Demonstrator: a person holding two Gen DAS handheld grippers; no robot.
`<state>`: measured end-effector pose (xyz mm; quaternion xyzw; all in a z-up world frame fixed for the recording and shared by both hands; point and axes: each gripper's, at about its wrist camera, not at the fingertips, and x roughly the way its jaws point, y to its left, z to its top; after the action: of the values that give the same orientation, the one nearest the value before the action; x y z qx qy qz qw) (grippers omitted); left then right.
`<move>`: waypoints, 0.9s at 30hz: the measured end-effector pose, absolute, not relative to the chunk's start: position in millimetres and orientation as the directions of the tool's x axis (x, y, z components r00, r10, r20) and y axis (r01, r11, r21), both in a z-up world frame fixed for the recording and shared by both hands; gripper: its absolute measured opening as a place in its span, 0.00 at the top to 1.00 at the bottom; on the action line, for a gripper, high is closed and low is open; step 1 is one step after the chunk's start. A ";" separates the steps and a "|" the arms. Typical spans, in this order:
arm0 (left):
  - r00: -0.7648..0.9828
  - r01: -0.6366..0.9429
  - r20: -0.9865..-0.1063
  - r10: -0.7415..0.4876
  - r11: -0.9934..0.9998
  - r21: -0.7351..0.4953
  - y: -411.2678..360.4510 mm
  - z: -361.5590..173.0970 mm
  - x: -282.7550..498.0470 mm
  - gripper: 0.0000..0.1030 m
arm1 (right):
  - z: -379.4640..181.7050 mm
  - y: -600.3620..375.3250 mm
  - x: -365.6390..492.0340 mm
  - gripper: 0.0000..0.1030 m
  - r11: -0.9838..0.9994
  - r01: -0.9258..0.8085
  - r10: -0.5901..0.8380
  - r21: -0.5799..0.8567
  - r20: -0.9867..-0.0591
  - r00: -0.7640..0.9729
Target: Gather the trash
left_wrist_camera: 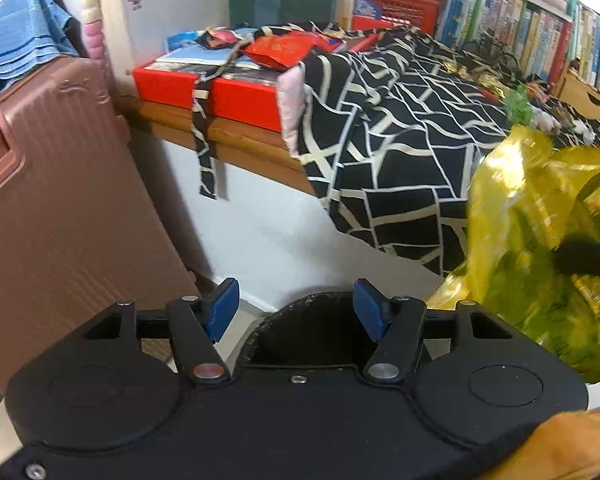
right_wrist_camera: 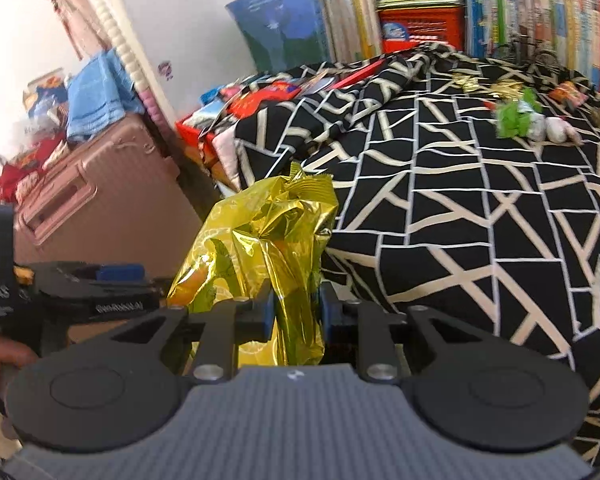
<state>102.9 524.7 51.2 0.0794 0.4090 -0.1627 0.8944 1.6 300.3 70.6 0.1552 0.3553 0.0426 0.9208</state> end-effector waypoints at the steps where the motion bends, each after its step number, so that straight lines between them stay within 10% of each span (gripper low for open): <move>1: 0.618 0.352 -0.755 -0.222 0.936 0.013 527.3 52.8 103.0 0.41 | 69.0 303.6 4.6 0.73 0.951 0.020 0.195 0.310 -0.645 0.739; 7: 0.641 0.318 -0.743 -0.192 0.948 0.030 539.4 62.1 103.4 0.41 | 56.7 322.2 22.1 0.69 0.958 -0.026 0.220 0.287 -0.668 0.711; 12: 0.650 0.302 -0.740 -0.174 0.953 0.041 547.2 64.9 103.9 0.41 | 46.6 334.3 36.9 0.14 0.981 -0.013 0.146 0.191 -0.699 0.700; 27: 0.655 0.309 -0.735 -0.175 0.950 0.049 548.2 66.3 105.3 0.41 | 59.3 328.4 30.4 0.01 0.990 0.020 0.077 0.137 -0.668 0.740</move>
<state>105.3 548.2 66.3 0.0850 0.3933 -0.1336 0.9057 30.4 328.4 59.3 0.0675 0.3604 0.0154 0.9302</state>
